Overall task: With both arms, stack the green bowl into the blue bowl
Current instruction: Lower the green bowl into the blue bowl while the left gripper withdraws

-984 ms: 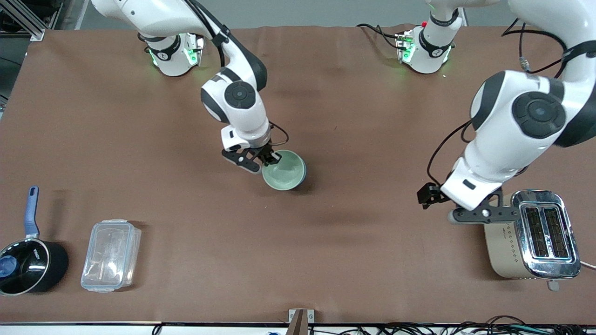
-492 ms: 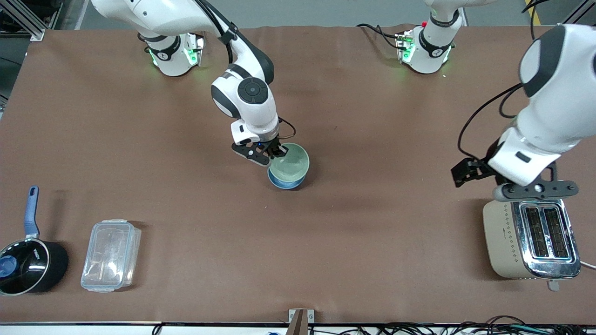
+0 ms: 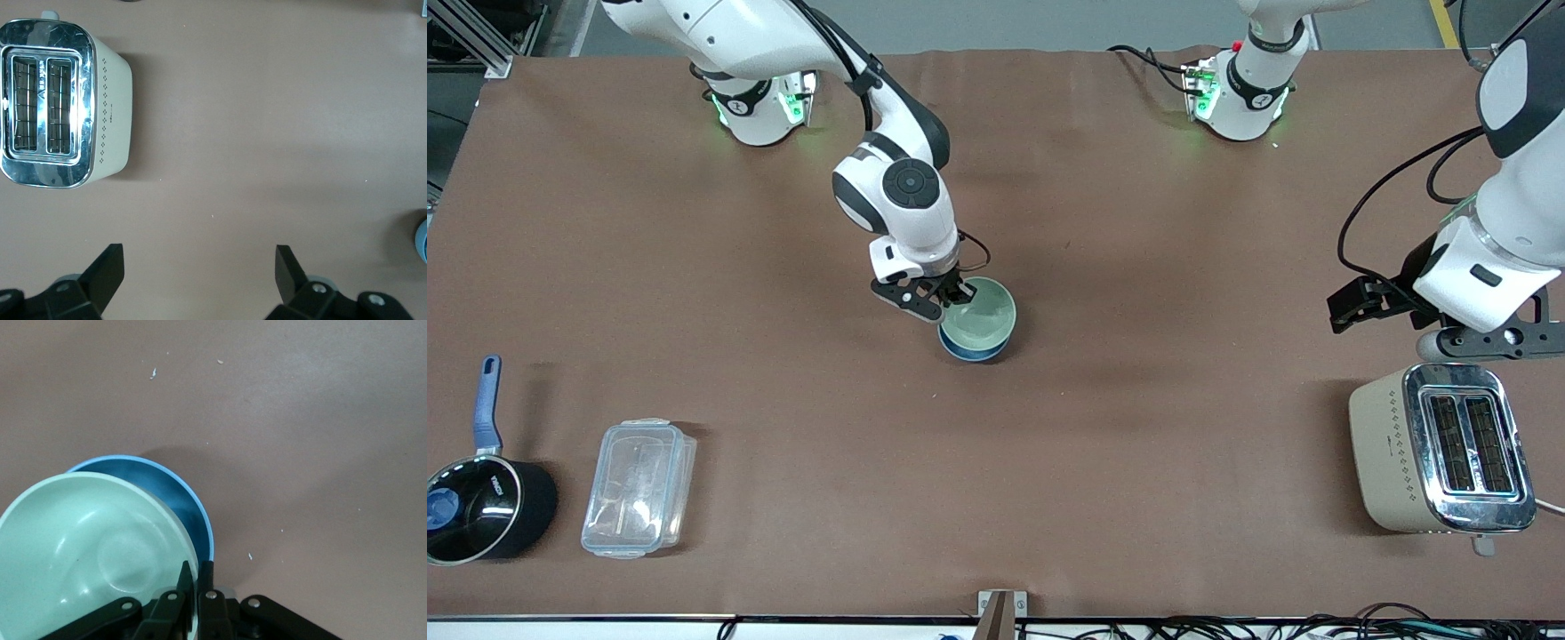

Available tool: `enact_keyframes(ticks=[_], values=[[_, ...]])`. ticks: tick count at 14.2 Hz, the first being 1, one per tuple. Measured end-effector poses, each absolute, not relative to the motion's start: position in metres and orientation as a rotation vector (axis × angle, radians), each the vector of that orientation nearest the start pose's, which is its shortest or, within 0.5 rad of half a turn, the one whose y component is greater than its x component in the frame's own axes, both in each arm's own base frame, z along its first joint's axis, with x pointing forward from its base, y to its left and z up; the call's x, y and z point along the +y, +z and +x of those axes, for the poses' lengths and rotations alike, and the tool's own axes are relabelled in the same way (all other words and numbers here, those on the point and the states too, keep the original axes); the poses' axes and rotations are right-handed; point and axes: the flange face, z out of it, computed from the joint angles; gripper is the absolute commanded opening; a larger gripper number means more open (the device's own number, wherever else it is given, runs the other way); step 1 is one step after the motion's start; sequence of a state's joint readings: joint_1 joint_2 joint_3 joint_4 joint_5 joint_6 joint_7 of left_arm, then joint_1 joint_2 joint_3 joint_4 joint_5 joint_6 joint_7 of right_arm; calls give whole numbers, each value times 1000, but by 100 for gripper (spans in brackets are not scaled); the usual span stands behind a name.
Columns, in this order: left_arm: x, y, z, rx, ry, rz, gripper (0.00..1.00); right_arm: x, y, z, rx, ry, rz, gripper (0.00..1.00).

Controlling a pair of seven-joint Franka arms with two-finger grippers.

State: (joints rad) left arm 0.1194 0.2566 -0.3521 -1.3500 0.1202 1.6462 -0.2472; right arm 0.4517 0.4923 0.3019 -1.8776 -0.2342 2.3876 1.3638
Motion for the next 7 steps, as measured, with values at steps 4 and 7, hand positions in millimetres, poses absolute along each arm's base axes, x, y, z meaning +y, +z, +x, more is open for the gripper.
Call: enact_keyframes(ticks=[4, 7], values=[[-98, 608, 621, -46, -130, -3118, 100, 428, 255, 476, 738, -62, -3025, 67], [-98, 612, 618, -47, -135, -3121, 100, 426, 255, 478, 745, -63, -3024, 100]])
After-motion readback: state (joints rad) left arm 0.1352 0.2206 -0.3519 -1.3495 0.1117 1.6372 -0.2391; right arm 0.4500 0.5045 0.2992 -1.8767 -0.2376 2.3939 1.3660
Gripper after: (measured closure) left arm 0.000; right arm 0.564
